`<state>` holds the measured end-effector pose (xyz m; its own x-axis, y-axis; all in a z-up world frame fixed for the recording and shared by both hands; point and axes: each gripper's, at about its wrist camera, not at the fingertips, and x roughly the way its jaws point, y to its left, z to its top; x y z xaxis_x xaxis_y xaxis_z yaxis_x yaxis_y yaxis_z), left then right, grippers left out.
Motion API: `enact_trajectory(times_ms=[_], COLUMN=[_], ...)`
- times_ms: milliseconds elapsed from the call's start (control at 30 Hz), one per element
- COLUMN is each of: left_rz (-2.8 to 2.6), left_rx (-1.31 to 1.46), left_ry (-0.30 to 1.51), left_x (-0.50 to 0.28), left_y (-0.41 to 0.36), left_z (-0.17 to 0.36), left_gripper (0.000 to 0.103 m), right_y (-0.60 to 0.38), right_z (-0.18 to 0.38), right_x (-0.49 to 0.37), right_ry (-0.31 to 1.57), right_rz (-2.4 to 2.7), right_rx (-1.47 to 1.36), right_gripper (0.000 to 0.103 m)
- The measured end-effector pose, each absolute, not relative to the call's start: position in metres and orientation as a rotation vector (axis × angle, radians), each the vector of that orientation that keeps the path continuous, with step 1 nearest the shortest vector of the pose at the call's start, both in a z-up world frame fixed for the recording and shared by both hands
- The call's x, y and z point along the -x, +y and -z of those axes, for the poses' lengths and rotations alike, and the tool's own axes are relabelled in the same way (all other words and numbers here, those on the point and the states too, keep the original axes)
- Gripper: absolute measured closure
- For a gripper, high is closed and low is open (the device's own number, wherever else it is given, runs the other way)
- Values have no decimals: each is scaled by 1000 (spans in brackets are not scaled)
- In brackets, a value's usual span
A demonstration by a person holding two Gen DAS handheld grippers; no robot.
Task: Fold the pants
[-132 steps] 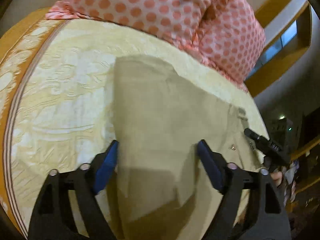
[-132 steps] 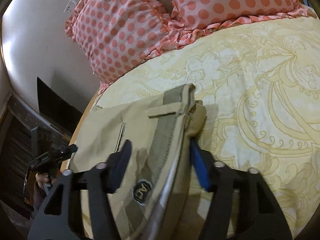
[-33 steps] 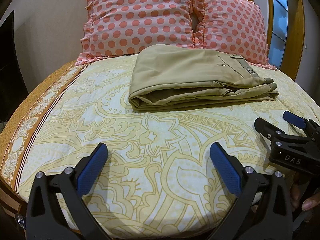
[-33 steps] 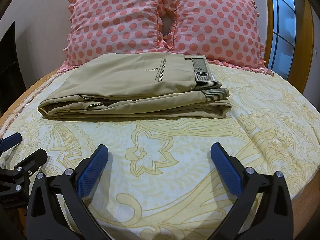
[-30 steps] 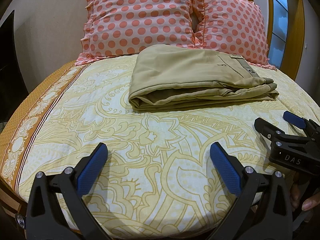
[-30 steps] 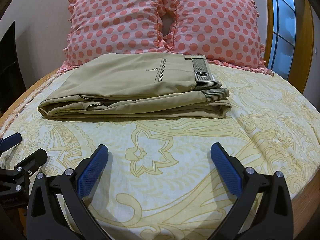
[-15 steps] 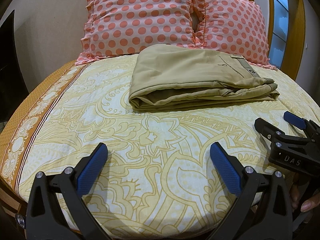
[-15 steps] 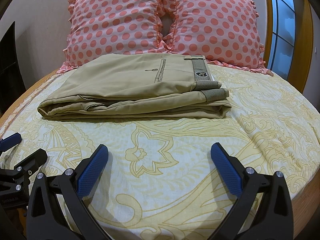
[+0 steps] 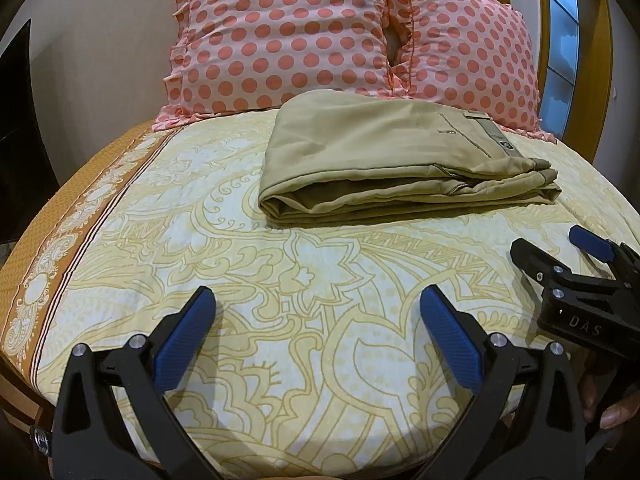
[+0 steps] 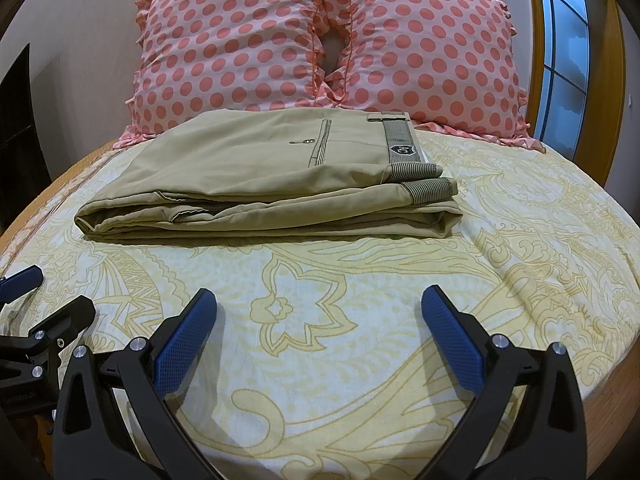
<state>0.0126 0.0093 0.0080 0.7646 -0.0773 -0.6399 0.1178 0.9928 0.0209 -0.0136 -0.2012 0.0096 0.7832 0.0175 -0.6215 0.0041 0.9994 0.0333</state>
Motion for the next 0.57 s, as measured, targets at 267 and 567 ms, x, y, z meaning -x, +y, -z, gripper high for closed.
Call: enact_trajectory(times_ms=[267, 567], left_rz=[98, 97], left_rx=[-58, -57], left_ry=[687, 687], left_x=[-15, -15], left_y=[6, 6], left_z=[-8, -7], left_gripper=[2, 2], right_y=[-201, -199], right_z=[-9, -8], right_x=[13, 13], right_ry=[670, 668], right_rz=[-6, -3], right_rx=[-34, -35], right_gripper=[1, 1])
